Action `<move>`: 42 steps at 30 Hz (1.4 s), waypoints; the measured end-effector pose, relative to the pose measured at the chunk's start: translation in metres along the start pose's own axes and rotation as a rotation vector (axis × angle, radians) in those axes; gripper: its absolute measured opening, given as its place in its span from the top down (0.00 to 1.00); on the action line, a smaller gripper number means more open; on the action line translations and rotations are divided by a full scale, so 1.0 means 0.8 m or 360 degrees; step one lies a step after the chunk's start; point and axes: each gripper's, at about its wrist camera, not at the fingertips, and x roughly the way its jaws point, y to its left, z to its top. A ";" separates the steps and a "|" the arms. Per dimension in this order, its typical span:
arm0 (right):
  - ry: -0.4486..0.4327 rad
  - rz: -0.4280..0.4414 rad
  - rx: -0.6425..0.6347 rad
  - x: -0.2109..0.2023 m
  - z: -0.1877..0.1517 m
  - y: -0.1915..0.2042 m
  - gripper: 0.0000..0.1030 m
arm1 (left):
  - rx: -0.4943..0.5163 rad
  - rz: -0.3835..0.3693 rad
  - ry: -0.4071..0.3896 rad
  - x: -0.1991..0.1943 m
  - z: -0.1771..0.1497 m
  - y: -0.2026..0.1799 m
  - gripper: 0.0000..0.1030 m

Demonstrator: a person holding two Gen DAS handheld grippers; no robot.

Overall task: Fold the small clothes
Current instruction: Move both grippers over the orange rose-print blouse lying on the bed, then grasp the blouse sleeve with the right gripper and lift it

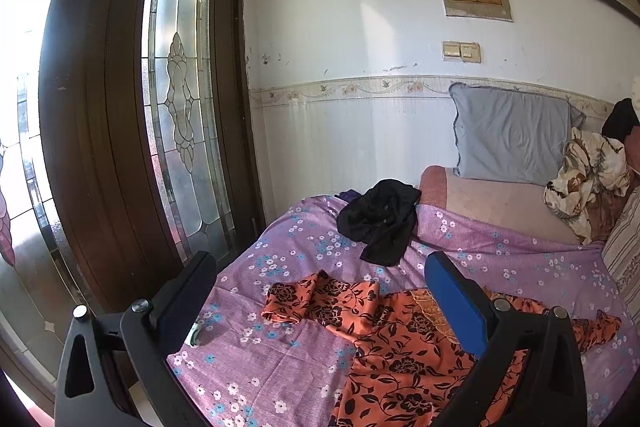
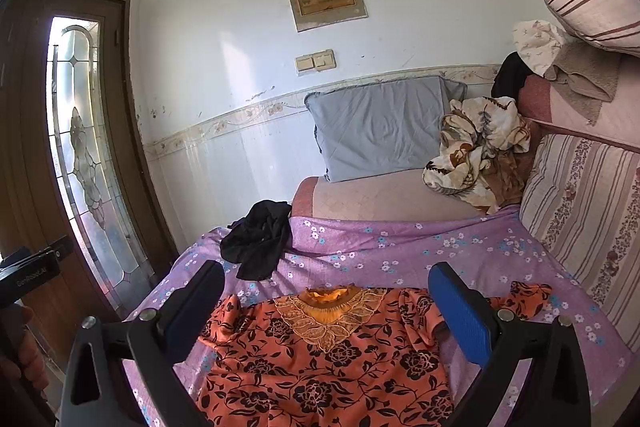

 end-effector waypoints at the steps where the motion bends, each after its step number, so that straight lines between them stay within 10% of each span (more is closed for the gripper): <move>1: 0.0004 0.0000 -0.0001 0.002 -0.001 0.000 0.00 | 0.0000 -0.0002 0.0003 0.001 0.000 0.000 0.00; 36: 0.0181 -0.0007 0.0030 0.085 -0.028 -0.005 0.00 | 0.0052 -0.0027 0.0160 0.083 -0.022 -0.039 0.00; 42: 0.0282 0.0054 0.0322 0.127 -0.059 -0.082 0.00 | 0.0125 -0.0091 0.0433 0.172 -0.080 -0.081 0.00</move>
